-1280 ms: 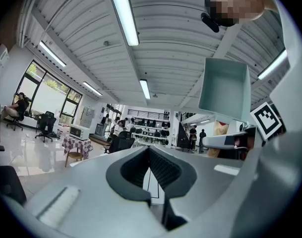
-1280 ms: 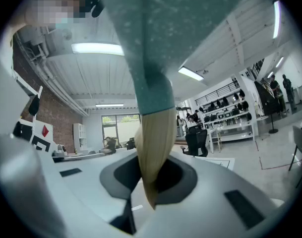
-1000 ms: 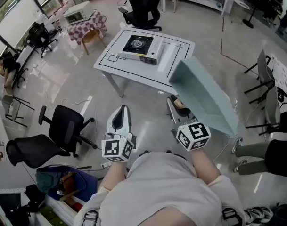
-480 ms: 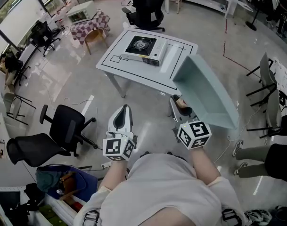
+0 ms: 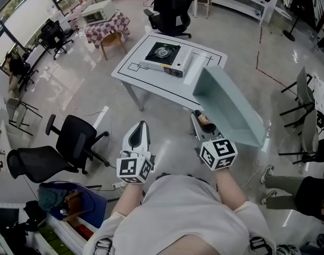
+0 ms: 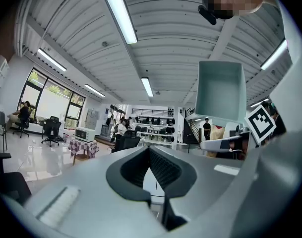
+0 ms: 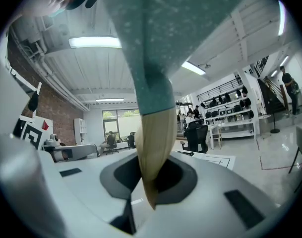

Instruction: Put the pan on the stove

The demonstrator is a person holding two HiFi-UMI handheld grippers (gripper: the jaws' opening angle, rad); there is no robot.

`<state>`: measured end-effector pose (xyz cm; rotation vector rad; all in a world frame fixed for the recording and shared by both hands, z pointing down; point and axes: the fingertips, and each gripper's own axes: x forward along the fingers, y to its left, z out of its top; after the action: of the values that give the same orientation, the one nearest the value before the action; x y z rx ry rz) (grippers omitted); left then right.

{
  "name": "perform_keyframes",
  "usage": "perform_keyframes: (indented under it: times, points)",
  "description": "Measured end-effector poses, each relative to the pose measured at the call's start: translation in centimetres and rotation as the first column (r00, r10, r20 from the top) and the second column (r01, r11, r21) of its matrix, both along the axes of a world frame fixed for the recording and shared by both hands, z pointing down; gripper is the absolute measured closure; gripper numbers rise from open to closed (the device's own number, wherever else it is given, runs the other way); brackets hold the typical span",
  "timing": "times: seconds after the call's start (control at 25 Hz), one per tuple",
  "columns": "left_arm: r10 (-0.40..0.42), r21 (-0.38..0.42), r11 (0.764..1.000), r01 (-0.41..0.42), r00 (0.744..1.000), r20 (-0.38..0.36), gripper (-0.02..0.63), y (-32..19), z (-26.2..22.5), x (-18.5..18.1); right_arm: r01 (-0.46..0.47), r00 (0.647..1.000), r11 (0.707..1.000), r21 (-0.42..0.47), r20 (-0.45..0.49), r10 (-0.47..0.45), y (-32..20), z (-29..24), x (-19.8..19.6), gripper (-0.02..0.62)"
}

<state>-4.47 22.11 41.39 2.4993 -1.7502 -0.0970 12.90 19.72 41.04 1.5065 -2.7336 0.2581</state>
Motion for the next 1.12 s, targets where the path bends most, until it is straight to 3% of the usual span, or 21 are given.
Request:
perform_keyframes:
  times: [0.4, 0.64, 0.92, 1.12]
  points:
    - [-0.086, -0.020, 0.996, 0.086, 0.996, -0.009, 0.595, 0.4, 1.4, 0.5, 0.090, 0.995, 0.995, -0.040, -0.032, -0.091, -0.9, 1.9, 0.2, 0.535]
    - [-0.094, -0.057, 0.994, 0.093, 0.995, -0.013, 0.595, -2.4, 3.3, -0.6, 0.108, 0.993, 0.991, -0.078, -0.049, -0.112, -4.0, 3.7, -1.1, 0.535]
    - [-0.053, -0.061, 0.997, 0.052, 0.998, -0.024, 0.595, -12.2, 4.7, -4.5, 0.087, 0.994, 0.991, -0.105, -0.064, -0.094, -12.4, 5.6, -5.2, 0.535]
    - [0.040, -0.007, 0.999, -0.040, 0.999, 0.003, 0.595, -22.2, 4.0, -8.5, 0.016, 0.998, 0.994, -0.110, -0.052, -0.022, -20.6, 5.7, -9.1, 0.535]
